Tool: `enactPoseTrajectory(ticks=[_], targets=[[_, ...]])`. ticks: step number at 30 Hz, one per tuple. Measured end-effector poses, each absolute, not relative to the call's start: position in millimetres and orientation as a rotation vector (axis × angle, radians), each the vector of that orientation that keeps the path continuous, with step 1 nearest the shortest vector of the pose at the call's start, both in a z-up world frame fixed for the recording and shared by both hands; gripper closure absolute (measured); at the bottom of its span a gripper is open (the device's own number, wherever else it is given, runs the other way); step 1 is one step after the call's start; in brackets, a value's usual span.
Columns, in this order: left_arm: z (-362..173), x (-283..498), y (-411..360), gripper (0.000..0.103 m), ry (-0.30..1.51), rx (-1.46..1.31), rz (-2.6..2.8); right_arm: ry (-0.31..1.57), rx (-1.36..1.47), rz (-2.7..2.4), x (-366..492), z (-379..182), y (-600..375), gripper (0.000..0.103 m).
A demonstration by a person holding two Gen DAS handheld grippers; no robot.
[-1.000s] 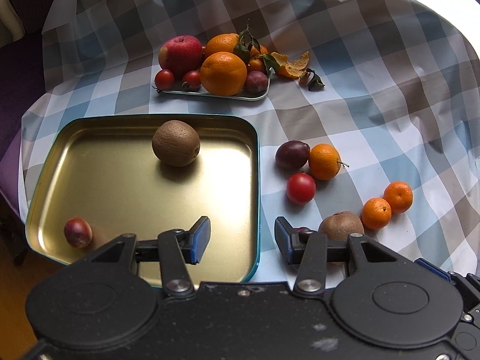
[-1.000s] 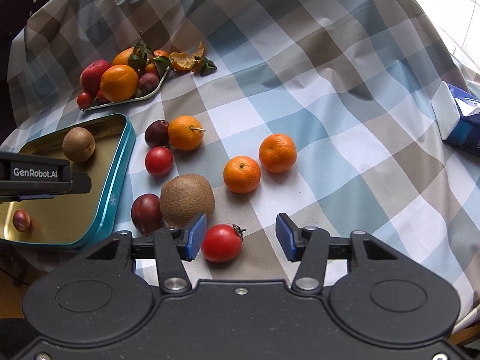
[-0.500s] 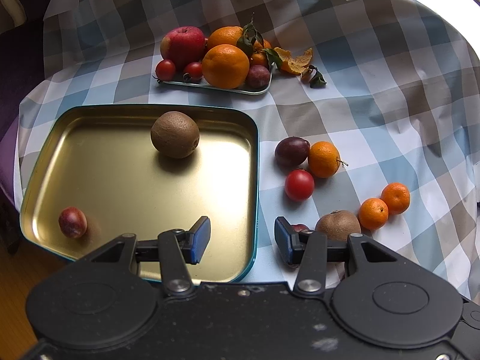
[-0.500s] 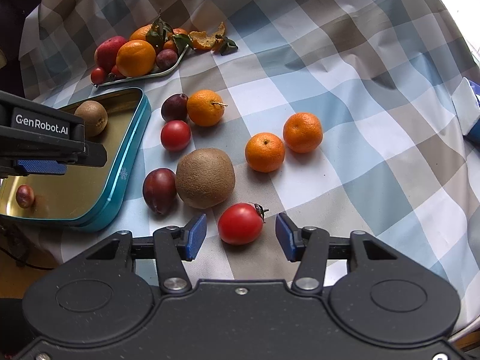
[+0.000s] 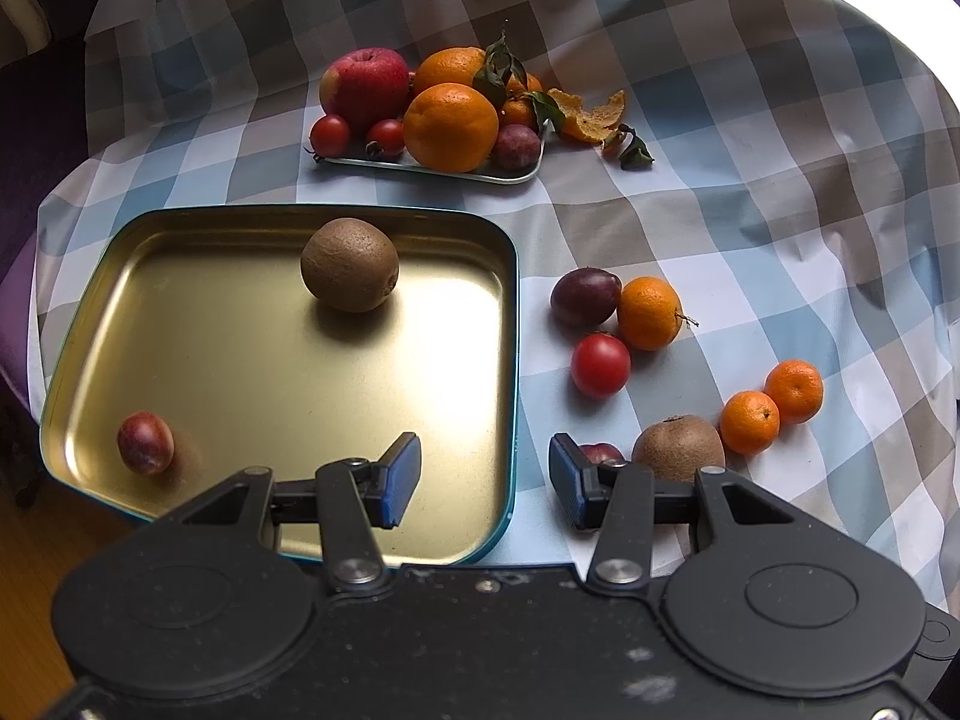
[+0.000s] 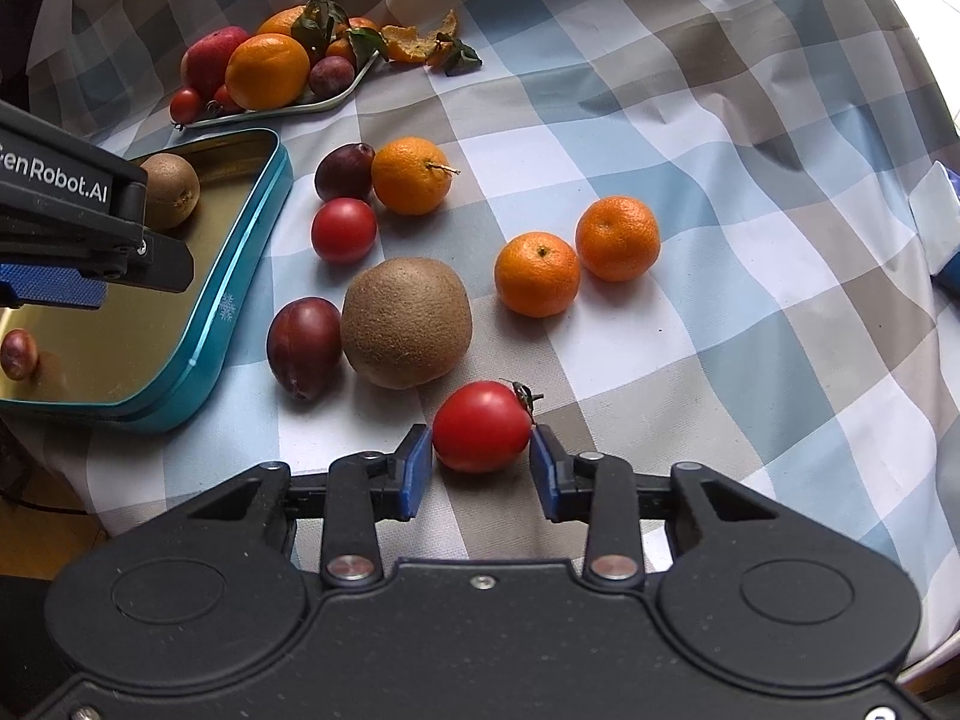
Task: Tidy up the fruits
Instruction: 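Move the right gripper to a red tomato and close on it, then lift the tomato with the right gripper while the left gripper grasps another brown kiwi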
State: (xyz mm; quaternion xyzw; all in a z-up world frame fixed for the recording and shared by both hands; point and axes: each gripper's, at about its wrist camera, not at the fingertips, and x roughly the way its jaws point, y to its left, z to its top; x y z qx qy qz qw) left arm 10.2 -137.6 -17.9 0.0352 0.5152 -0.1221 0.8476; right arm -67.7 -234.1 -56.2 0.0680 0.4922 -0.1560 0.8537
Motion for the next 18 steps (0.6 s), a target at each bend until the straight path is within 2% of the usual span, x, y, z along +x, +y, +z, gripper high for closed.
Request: enactPoseTrajectory(ticks=[6, 8, 18], targets=[[-19.0, 10.1, -138.8, 0.055, 1.088, 0.084, -0.258, 0.99, 0.154, -0.402, -69.1, -46.1, -255.5, 0.06], [-19.2, 9.9, -139.5, 0.055, 1.088, 0.086, -0.26, 0.973, 0.188, -0.413, -70.2, -43.0, -267.4, 0.064], [-21.0, 8.3, -141.9, 0.055, 1.09, 0.114, -0.26, 0.982, 0.212, -0.437, -70.4, -44.8, -279.7, 0.064]])
